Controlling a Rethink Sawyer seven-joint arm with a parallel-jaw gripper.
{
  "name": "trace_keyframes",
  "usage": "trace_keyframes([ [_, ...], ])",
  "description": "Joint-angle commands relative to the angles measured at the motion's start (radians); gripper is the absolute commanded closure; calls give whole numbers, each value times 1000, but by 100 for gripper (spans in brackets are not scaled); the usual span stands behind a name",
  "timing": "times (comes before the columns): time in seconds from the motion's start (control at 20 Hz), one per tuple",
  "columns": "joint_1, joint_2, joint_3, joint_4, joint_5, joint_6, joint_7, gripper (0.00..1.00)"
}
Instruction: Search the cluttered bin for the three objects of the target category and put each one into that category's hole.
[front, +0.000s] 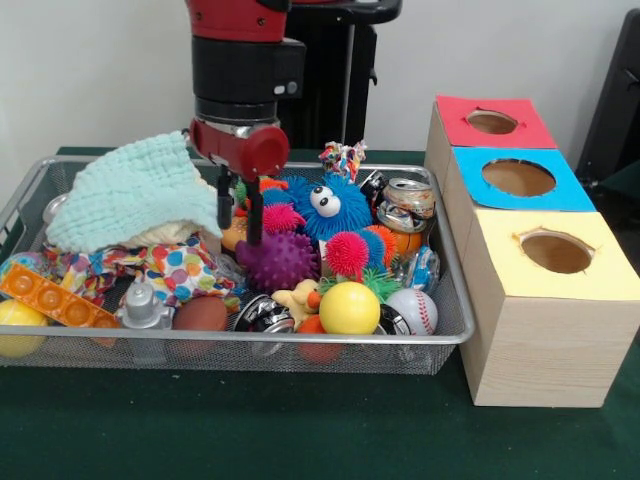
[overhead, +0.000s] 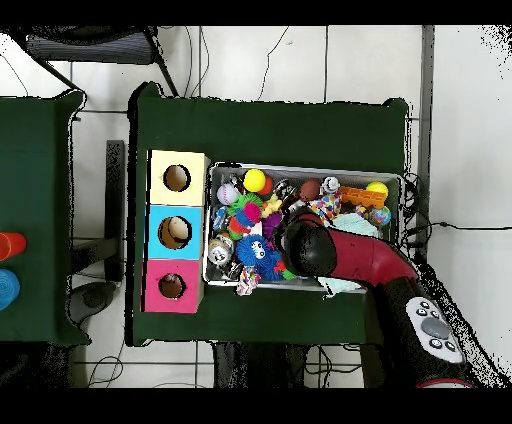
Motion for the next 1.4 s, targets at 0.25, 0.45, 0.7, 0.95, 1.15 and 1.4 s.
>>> trace_keyframes([
  [0.25, 17, 132, 109, 30, 49, -155, 123, 0],
  [0.45, 15, 157, 117, 18, 56, -173, 124, 0],
  [0.7, 16, 171, 119, 14, 57, -206, 126, 0],
  [0.95, 25, 219, 115, -24, 54, -243, 121, 0],
  [1.15, 31, 238, 117, -37, 57, -270, 123, 0],
  [1.4, 22, 259, 131, -58, 60, -304, 122, 0],
])
